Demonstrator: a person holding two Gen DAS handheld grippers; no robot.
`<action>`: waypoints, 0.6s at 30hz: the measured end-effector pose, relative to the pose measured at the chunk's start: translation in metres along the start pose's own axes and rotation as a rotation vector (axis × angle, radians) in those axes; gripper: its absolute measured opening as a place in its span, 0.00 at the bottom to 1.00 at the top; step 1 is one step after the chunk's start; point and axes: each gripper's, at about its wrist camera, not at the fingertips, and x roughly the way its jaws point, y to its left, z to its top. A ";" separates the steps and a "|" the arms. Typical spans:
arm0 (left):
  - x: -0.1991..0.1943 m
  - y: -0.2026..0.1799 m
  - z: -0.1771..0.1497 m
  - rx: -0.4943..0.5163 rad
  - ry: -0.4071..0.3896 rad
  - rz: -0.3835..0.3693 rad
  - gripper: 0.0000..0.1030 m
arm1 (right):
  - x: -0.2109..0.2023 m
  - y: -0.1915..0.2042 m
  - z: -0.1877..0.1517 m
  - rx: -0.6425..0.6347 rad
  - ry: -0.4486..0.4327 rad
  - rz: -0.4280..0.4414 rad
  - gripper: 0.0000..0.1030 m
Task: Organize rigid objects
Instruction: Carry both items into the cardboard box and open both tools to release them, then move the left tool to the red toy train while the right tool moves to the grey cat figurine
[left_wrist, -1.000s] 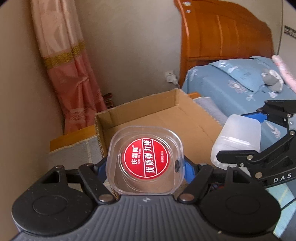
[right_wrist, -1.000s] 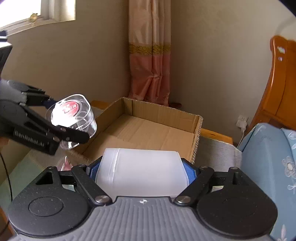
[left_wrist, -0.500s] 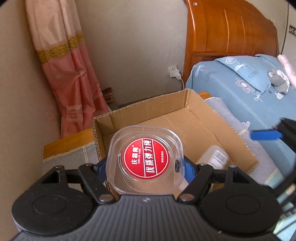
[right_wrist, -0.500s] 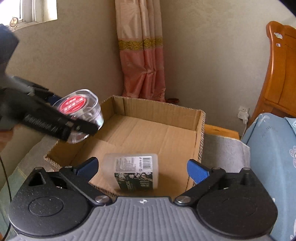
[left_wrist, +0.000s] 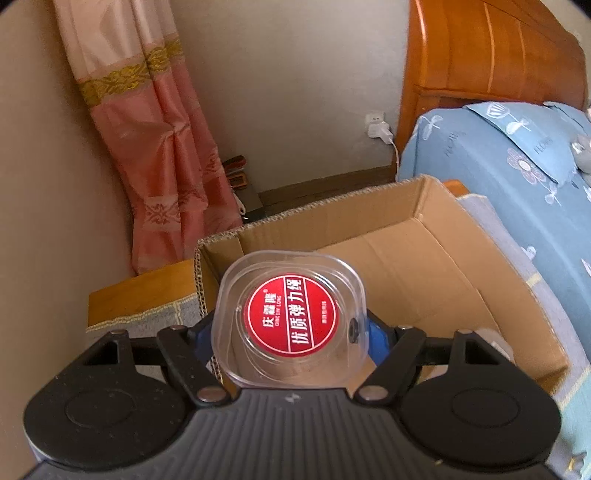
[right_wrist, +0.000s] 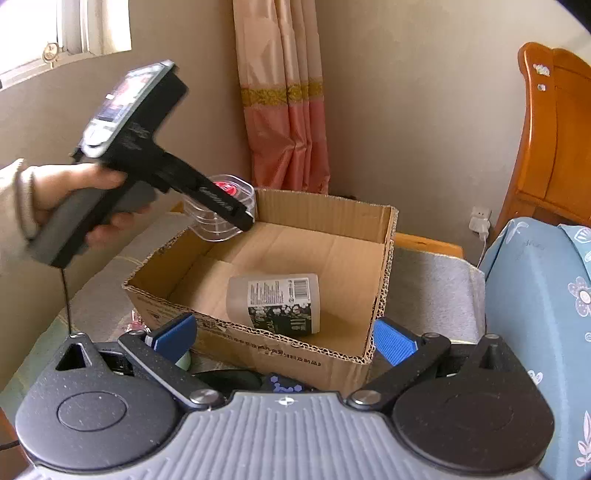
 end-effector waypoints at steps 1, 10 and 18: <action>0.001 0.001 0.001 -0.006 -0.003 0.010 0.84 | -0.003 0.000 -0.001 0.001 -0.006 0.000 1.00; -0.024 0.004 -0.005 -0.031 -0.031 0.035 0.91 | -0.012 -0.004 -0.016 0.014 0.006 -0.026 1.00; -0.059 0.000 -0.023 -0.006 -0.070 0.044 0.93 | -0.019 -0.003 -0.036 0.046 0.029 -0.032 1.00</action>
